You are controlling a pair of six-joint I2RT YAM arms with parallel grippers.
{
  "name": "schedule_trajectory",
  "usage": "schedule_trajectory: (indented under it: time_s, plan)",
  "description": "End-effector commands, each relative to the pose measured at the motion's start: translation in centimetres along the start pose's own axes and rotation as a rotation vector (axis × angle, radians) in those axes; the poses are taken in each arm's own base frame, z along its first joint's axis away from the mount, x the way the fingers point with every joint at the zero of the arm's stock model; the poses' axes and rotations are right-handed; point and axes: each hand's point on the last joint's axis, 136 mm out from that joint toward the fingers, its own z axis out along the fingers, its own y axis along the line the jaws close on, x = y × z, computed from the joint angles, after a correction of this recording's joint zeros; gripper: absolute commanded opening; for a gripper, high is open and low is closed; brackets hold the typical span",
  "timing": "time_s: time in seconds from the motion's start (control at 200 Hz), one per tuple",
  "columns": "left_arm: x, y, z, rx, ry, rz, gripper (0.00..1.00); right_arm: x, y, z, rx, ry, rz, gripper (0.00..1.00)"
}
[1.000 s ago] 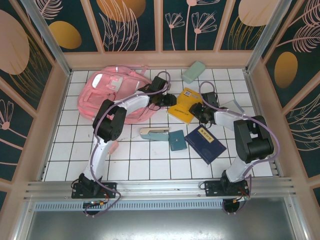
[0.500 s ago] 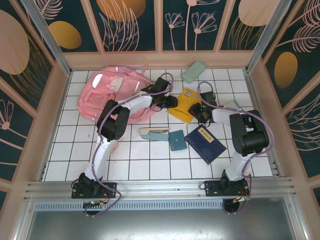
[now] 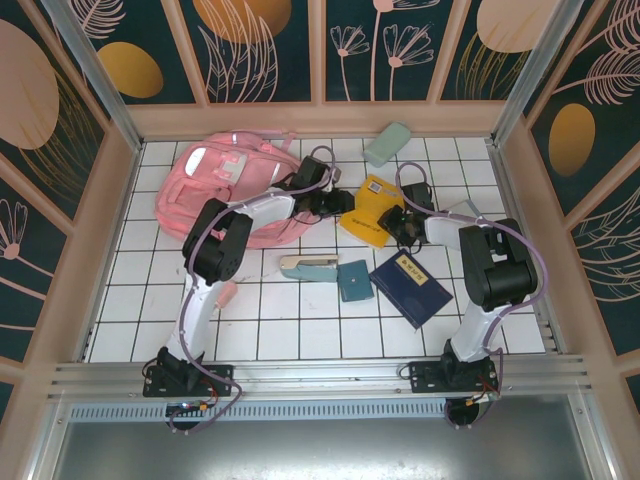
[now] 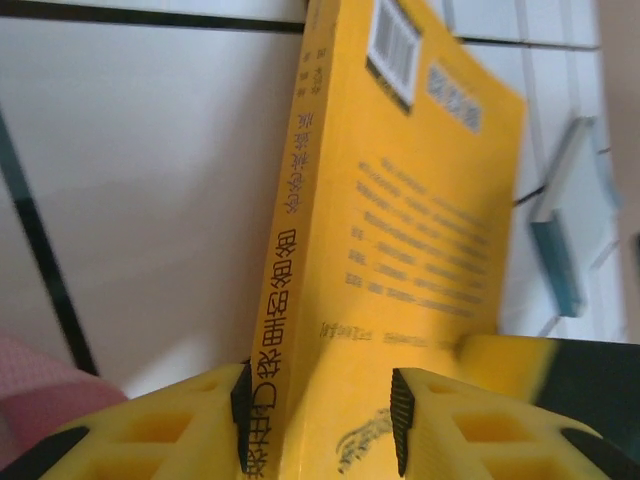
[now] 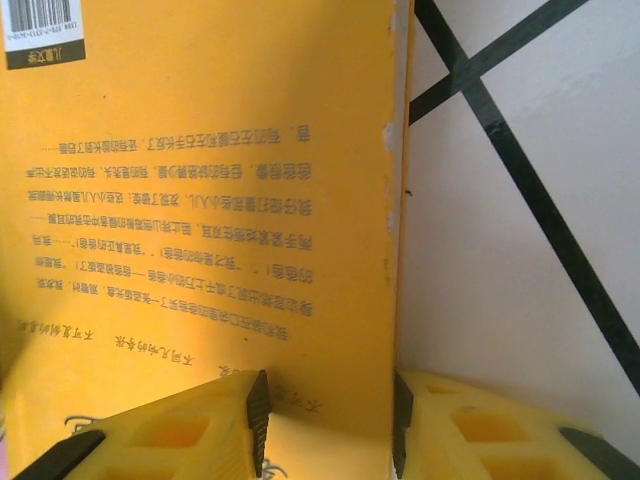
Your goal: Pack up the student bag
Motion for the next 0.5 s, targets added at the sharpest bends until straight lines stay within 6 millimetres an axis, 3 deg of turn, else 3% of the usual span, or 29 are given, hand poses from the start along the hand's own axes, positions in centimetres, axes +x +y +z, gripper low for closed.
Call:
schedule_trajectory:
  time_s: [0.0,0.07,0.395,0.49]
  plan:
    - [3.1,-10.6,-1.8,0.349,0.130,0.047,0.41,0.5,1.6,0.9,-0.076,0.022,-0.023,0.40]
    - [3.2,-10.4,-1.9,0.335,0.128,0.049,0.41,0.4,1.7,0.7,-0.080,0.019,-0.024,0.40]
    - [4.5,-4.2,0.7,0.096,0.151,0.049,0.42,0.0,1.9,-0.2,-0.089,0.006,-0.026,0.40]
    - [3.9,-4.1,0.2,0.062,0.122,0.080,0.43,0.1,1.9,-0.3,-0.087,0.005,-0.030,0.40]
